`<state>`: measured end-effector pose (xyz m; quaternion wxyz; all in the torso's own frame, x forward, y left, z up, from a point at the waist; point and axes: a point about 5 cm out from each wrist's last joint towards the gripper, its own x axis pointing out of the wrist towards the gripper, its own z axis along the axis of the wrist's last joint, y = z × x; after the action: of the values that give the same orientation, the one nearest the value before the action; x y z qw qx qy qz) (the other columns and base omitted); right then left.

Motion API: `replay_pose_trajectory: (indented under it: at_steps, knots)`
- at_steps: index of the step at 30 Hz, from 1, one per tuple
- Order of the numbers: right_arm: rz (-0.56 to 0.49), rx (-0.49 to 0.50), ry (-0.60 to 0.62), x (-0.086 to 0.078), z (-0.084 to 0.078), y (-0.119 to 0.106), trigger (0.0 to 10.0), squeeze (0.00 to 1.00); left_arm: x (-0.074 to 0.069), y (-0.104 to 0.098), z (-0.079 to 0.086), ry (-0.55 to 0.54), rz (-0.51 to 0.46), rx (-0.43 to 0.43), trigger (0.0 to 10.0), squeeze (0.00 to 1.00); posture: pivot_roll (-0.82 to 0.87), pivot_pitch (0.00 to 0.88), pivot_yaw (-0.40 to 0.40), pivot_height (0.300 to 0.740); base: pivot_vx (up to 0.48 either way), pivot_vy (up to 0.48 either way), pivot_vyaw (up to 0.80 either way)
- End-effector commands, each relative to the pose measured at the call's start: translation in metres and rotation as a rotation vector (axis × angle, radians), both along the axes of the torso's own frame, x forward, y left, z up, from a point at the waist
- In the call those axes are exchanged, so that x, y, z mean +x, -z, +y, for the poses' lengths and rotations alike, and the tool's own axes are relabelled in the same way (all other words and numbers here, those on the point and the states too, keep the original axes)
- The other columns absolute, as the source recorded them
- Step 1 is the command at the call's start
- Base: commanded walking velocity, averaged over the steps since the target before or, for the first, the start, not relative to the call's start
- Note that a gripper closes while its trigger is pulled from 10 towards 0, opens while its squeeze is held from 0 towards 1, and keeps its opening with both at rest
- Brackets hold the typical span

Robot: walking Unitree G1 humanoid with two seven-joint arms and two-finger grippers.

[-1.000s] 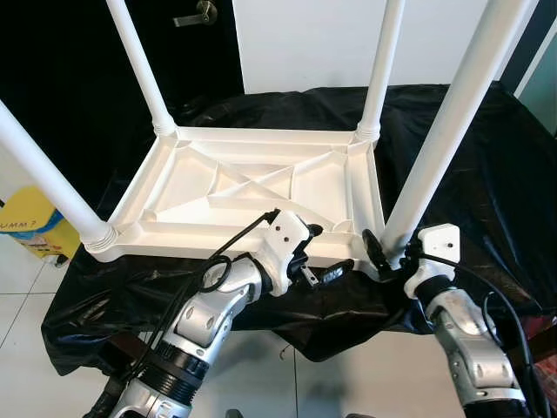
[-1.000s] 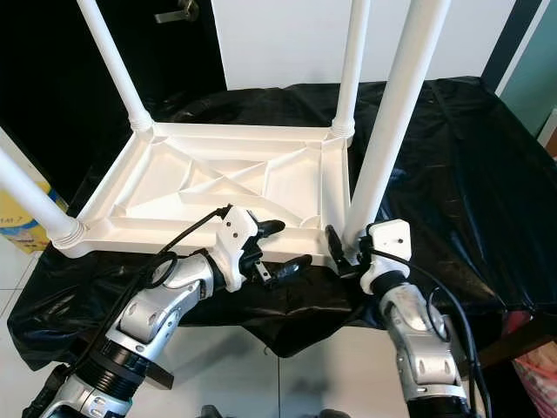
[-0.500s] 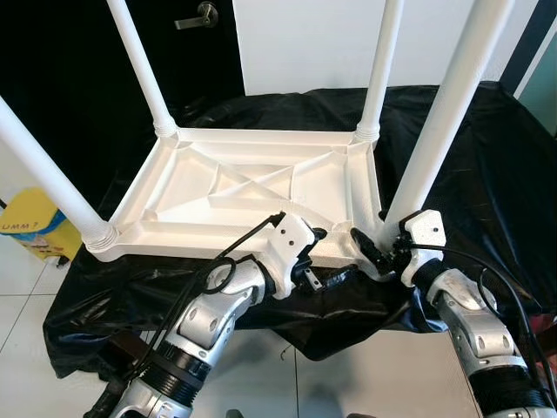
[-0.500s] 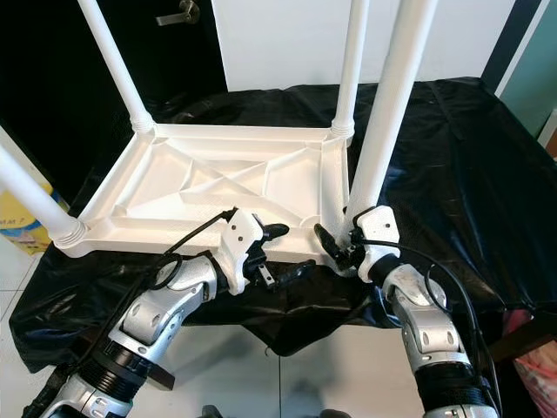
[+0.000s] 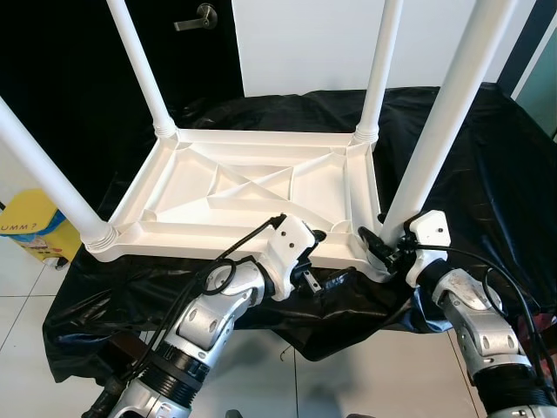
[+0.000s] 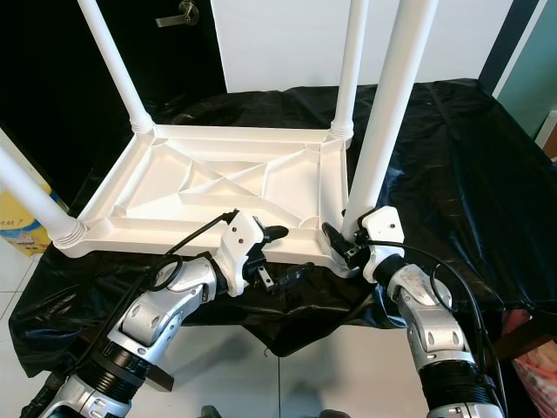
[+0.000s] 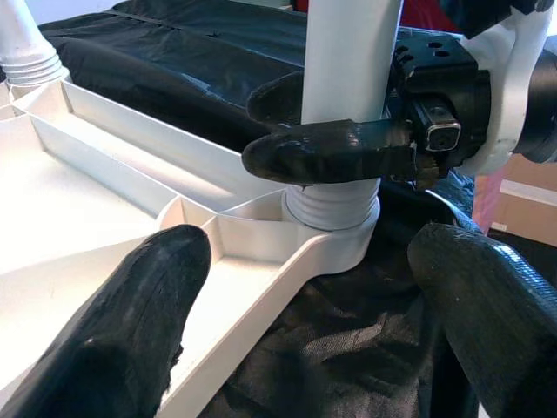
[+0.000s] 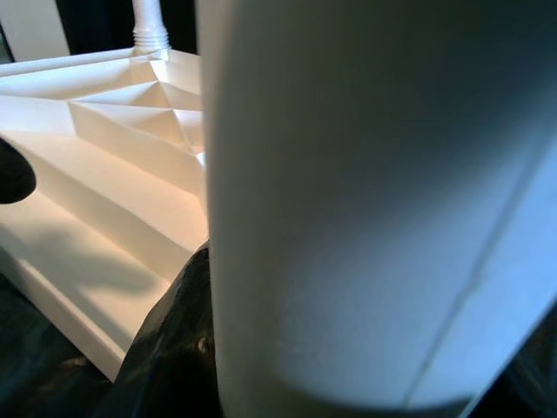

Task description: Building children table

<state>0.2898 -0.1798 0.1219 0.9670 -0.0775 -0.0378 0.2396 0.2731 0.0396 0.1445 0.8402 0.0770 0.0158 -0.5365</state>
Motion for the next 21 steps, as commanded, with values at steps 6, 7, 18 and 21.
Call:
replay_pose_trajectory:
  at_steps: [6, 7, 18, 21]
  knots:
    - [0.060, -0.005, 0.125, -0.005, 0.002, 0.016, 10.0, 0.00, -0.003, 0.003, -0.001, 0.062, 0.005, 0.026, 10.0, 0.00, -0.18, 0.024, 0.045, 0.740, 0.000, 0.000, 0.00]
    - [0.060, -0.005, 0.125, -0.005, 0.002, 0.016, 10.0, 0.00, -0.003, 0.003, -0.001, 0.062, 0.005, 0.026, 10.0, 0.00, -0.18, 0.024, 0.045, 0.740, 0.000, 0.000, 0.00]
    - [0.068, 0.096, 0.430, -0.011, 0.016, 0.022, 10.0, 0.00, -0.003, 0.004, -0.003, 0.078, 0.005, 0.036, 10.0, 0.00, -0.19, 0.026, 0.045, 0.740, 0.000, 0.000, 0.00]
    - [0.067, 0.107, 0.471, -0.012, 0.019, 0.022, 10.0, 0.00, -0.003, 0.004, -0.004, 0.077, 0.005, 0.037, 10.0, 0.00, -0.19, 0.026, 0.044, 0.740, 0.000, 0.000, 0.00]
